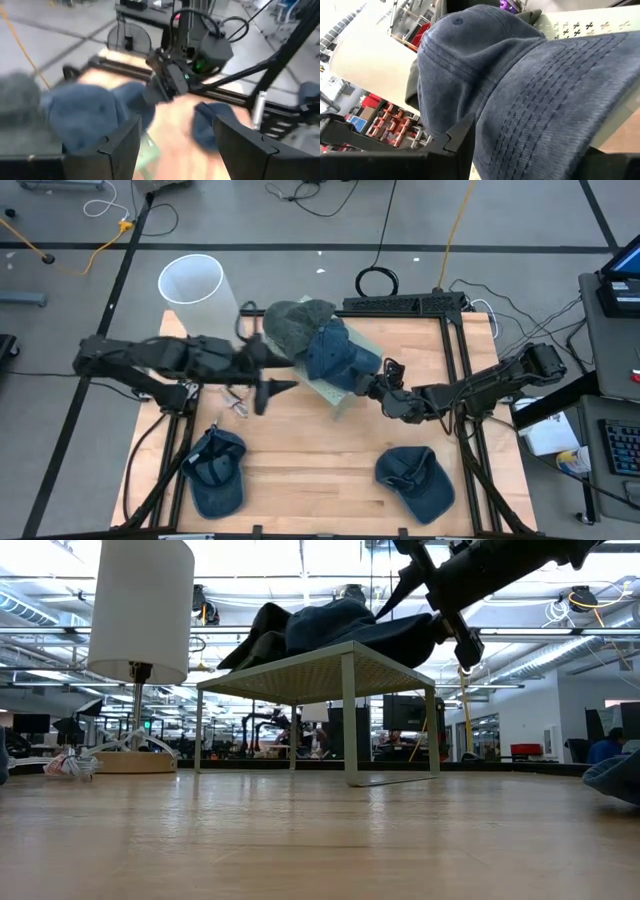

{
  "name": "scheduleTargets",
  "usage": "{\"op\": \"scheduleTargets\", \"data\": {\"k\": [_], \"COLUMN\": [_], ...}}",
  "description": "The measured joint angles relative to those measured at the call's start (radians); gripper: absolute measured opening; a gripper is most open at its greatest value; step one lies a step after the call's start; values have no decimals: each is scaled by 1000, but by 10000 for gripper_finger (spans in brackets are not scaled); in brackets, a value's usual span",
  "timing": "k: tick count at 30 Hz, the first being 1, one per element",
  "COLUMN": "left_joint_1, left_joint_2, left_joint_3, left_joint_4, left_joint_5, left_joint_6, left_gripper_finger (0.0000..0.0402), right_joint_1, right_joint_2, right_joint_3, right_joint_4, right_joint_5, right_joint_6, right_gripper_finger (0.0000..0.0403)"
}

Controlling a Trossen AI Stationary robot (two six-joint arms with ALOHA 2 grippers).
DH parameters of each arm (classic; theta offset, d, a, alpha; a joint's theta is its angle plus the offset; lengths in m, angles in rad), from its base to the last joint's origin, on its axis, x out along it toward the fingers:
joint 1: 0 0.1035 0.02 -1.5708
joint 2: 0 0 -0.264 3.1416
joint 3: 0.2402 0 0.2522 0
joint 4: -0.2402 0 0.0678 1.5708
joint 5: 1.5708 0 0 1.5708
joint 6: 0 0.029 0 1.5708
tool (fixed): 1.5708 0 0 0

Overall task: Pick & Place hat
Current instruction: Put the top blue cap on the shelf

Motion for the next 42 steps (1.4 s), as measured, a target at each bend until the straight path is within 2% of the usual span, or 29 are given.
{"op": "scheduleTargets", "data": {"k": [3,7,13,20,23,29,36,42], "left_joint_1": [32,88,158,211,223,234,242,243], "left_joint_2": [83,176,276,372,385,385,385,385], "left_joint_3": [0,0,0,0,0,0,0,0], "left_joint_4": [72,127,121,121,115,110,97,95], "left_joint_5": [-4,-8,-33,4,-20,-141,-131,-143], "left_joint_6": [87,125,129,148,121,98,93,75], "left_gripper_finger": [250,250,250,250,250,250,250,250], "right_joint_1": [0,0,0,0,2,40,93,152], "right_joint_2": [0,0,0,0,0,0,0,-14], "right_joint_3": [0,0,0,0,0,0,0,0], "right_joint_4": [0,1,1,1,2,-8,-145,-203], "right_joint_5": [-21,-21,-28,-46,-47,-46,-17,-18], "right_joint_6": [-8,-24,-27,-35,-35,-26,120,174], "right_gripper_finger": [141,141,141,141,141,141,141,141]}}
